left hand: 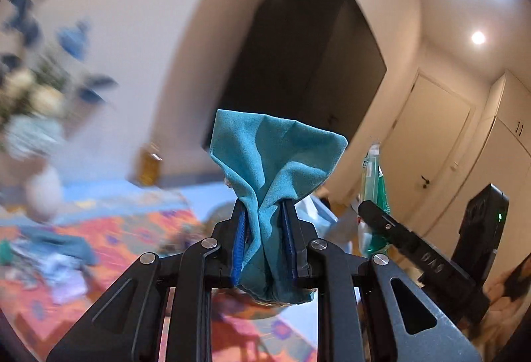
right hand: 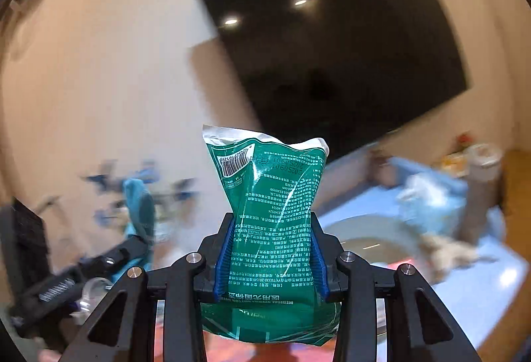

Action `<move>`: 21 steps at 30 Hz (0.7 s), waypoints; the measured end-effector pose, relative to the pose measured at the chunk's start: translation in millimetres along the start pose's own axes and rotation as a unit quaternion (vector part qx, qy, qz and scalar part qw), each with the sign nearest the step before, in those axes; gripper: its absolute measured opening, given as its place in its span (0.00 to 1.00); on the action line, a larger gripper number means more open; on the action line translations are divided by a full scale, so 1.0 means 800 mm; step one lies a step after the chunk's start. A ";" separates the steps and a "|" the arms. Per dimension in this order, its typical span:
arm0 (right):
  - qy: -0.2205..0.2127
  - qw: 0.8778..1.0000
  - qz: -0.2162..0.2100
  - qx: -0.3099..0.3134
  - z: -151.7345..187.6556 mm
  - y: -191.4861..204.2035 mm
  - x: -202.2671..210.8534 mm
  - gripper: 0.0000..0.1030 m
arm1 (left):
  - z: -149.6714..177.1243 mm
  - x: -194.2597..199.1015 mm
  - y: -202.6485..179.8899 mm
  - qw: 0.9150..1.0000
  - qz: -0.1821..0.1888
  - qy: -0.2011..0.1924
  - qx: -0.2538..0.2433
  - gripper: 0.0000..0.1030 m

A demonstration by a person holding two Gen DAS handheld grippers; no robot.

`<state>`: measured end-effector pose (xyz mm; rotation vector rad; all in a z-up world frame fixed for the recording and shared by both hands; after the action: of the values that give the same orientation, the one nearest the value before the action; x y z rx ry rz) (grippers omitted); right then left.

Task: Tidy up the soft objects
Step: 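Carry the teal cloth and green packet over the glass plate and release both, then move both open grippers back over the flowered table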

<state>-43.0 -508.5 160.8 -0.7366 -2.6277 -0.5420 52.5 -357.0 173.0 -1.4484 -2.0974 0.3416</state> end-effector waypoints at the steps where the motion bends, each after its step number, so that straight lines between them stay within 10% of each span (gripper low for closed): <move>1: 0.011 1.000 0.017 -0.002 0.001 -0.014 -0.016 0.39 | 0.004 -0.017 0.000 1.000 0.000 0.010 0.006 0.17; 8: 0.096 0.991 0.089 -0.024 0.016 -0.082 -0.130 0.40 | 0.029 -0.130 0.021 0.997 -0.034 0.072 -0.002 0.19; 11: 0.146 0.984 0.097 -0.022 0.022 -0.093 -0.179 0.70 | 0.049 -0.176 0.014 0.992 -0.024 0.116 -0.043 0.55; 12: 0.165 0.982 0.090 -0.023 0.027 -0.093 -0.192 0.86 | 0.053 -0.181 0.016 0.991 -0.031 0.122 -0.042 0.63; 21: 0.171 0.983 0.071 -0.018 0.045 -0.115 -0.175 0.87 | 0.055 -0.124 0.016 0.993 -0.033 0.099 -0.046 0.82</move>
<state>9.7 -623.6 45.1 -0.7612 -2.2363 -0.6161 62.7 -438.9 101.2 -1.3995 -2.0162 0.0736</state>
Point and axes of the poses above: each gripper's, at about its wrist camera, not at the fingertips, and x roughly against the way its jaws point, y to its left, z to its underside, the point moved 7 cm from there along -x, roughly the way its jaws point, and after that the axes turned 14 degrees about z, right-handed, at the moved point
